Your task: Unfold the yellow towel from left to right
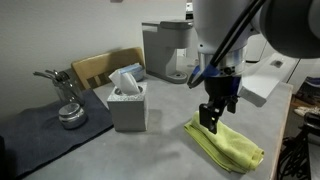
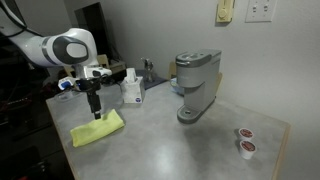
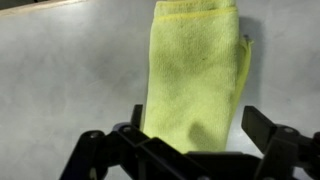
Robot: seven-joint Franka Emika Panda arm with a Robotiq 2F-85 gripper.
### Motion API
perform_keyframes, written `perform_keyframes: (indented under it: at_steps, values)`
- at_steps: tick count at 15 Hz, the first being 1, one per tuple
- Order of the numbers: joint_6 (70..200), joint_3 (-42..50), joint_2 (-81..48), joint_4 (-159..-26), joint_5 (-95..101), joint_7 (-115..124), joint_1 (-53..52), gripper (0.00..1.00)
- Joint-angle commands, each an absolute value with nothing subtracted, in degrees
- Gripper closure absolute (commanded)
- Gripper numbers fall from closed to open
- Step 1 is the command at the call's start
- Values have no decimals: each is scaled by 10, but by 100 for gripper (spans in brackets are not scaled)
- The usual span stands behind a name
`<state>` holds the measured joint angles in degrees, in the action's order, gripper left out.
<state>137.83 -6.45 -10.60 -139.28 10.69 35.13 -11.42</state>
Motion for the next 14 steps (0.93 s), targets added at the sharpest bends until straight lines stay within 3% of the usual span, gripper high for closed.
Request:
perform_keyframes:
  at_steps: [1,14]
  values:
    - [1364,-50,-142,-1361,137,371,-124,0]
    - [1345,-43,-185,-1313,126,430,-152,0]
